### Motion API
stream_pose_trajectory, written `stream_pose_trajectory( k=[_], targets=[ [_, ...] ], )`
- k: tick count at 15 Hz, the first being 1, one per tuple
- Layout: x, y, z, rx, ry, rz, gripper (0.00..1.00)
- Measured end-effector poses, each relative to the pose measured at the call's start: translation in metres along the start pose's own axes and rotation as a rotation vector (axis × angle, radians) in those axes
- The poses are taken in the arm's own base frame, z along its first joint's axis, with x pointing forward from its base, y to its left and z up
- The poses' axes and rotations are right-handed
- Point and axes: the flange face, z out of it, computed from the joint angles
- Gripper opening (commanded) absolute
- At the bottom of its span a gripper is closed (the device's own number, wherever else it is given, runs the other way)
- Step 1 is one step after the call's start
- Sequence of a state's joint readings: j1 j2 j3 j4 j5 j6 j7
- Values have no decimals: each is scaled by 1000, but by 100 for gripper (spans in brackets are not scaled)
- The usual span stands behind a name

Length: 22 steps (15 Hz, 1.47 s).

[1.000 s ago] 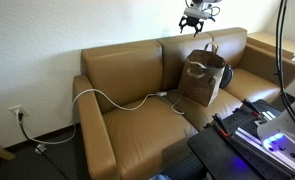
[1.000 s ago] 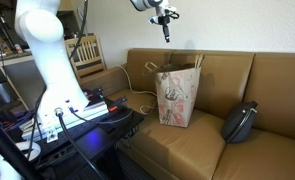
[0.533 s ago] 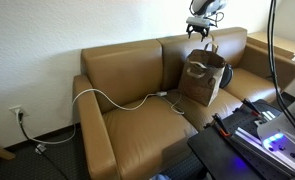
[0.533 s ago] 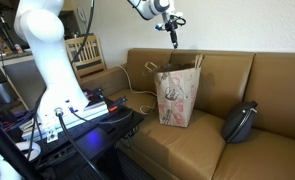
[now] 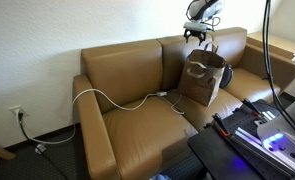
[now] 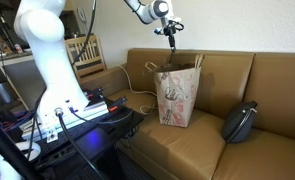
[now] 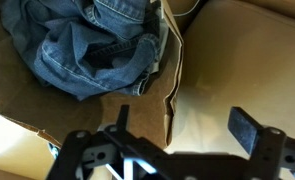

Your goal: Move the bag to the left

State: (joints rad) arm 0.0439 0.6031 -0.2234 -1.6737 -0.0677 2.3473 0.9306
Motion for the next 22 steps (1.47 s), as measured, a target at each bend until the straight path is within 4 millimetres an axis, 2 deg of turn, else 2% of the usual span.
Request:
stream_pose_trajectory(
  k=[5, 10, 16, 18, 22],
  targets=[
    [-4, -14, 10, -18, 4, 22, 100],
    [4, -15, 17, -119, -53, 83, 100],
    [7, -21, 17, -123, -49, 120, 100],
    [4, -37, 32, -115, -44, 146, 100],
    [-7, -70, 75, -124, -28, 193, 100]
  ],
)
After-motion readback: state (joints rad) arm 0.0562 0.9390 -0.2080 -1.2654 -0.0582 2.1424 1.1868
